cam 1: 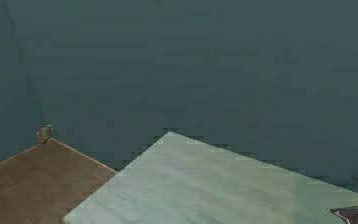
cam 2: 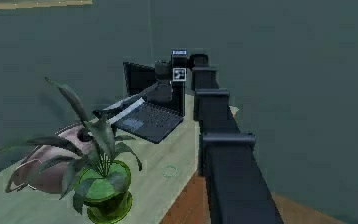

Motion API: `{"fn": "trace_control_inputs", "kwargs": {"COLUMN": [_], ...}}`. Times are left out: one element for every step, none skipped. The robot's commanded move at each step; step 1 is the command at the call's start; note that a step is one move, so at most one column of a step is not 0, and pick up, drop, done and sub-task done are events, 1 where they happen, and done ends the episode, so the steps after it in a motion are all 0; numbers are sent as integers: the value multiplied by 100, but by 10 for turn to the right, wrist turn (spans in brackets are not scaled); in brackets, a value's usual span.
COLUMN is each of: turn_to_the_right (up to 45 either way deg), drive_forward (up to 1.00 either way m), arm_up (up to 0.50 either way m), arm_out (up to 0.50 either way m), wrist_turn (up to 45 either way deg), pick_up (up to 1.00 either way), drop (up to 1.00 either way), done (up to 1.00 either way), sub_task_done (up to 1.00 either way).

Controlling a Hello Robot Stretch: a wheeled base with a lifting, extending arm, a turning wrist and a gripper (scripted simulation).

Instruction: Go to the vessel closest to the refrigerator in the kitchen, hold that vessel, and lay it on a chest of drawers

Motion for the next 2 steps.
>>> {"fn": "trace_control_inputs", "kwargs": {"turn_to_the_right": [0, 0], "drive_forward": [0, 0], "arm_up": [0, 0], "arm_out": [-8, 0], "wrist_turn": [0, 0], "pick_up": [0, 0], "drop": [0, 0], "done": [0, 100], "sub_task_done": [0, 0]}}
